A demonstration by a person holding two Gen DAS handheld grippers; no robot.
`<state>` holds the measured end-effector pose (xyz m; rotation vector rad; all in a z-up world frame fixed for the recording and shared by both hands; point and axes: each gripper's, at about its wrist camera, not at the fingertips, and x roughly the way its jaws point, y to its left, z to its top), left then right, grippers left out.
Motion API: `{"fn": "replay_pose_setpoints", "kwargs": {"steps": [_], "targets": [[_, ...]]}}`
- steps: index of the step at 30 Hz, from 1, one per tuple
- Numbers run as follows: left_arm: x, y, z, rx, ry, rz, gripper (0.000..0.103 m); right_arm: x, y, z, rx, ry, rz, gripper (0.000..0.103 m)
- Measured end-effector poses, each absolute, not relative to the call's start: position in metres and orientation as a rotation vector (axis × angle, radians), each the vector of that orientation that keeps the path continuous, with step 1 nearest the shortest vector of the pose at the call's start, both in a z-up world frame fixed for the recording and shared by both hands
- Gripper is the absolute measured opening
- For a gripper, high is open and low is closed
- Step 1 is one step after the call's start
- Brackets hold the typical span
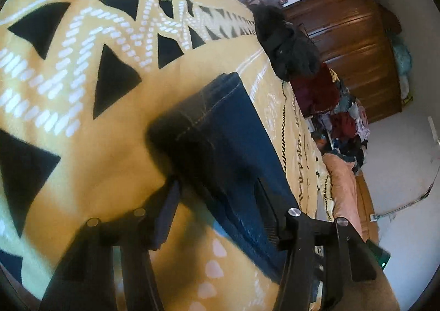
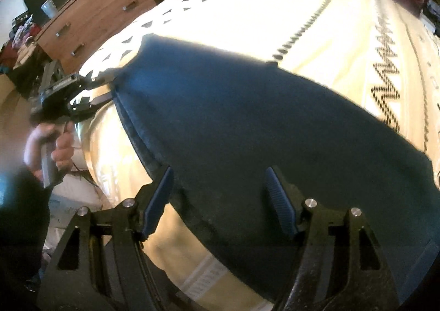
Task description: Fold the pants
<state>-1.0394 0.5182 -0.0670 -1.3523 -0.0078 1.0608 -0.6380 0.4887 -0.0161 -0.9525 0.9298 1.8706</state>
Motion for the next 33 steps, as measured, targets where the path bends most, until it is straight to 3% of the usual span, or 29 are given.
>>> {"fn": "replay_pose_setpoints", "kwargs": {"steps": [8,10,11,12,14,17,19,23,25,27,29,31,33], "targets": [[-1.049,0.521,-0.078,-1.267,-0.109,1.149,0.057,-0.639,0.488,-0.024,-0.935,0.983,1.836,0.071],[-1.047,0.521,-0.078,-1.254,-0.113,1.177,0.051,-0.642,0.486,-0.022,-0.941,0.968,1.847,0.071],[-1.049,0.521,-0.079,-1.256,-0.111,1.188,0.041,-0.643,0.485,-0.022,-0.942,0.959,1.850,0.071],[-1.050,0.522,-0.079,-1.256,-0.112,1.198,0.024,-0.644,0.485,-0.022,-0.942,0.954,1.853,0.071],[-1.052,0.520,-0.081,-1.246,-0.119,1.193,0.018,-0.645,0.485,-0.022,-0.941,0.954,1.858,0.071],[-1.051,0.514,-0.074,-1.175,-0.129,1.206,0.018,-0.645,0.485,-0.023,-0.944,0.950,1.861,0.071],[-1.053,0.517,-0.085,-1.213,-0.131,1.215,0.025,-0.644,0.488,-0.025,-0.941,0.954,1.861,0.071],[-1.053,0.521,-0.088,-1.212,-0.140,1.197,0.030,-0.649,0.504,-0.013,-0.910,0.925,1.939,0.071],[-1.054,0.523,-0.088,-1.202,-0.136,1.196,0.029,-0.660,0.524,-0.003,-0.901,0.845,2.008,0.071],[-1.055,0.524,-0.087,-1.184,-0.134,1.191,0.019,-0.670,0.548,0.002,-0.885,0.796,2.054,0.070],[-1.053,0.523,-0.082,-1.143,-0.119,1.188,0.017,-0.682,0.572,0.003,-0.876,0.771,2.075,0.070],[-1.056,0.524,-0.086,-1.148,-0.130,1.166,0.018,-0.692,0.587,0.002,-0.866,0.776,2.073,0.070],[-1.058,0.526,-0.092,-1.164,-0.152,1.149,0.025,-0.698,0.584,0.002,-0.837,0.796,2.087,0.070]]}}
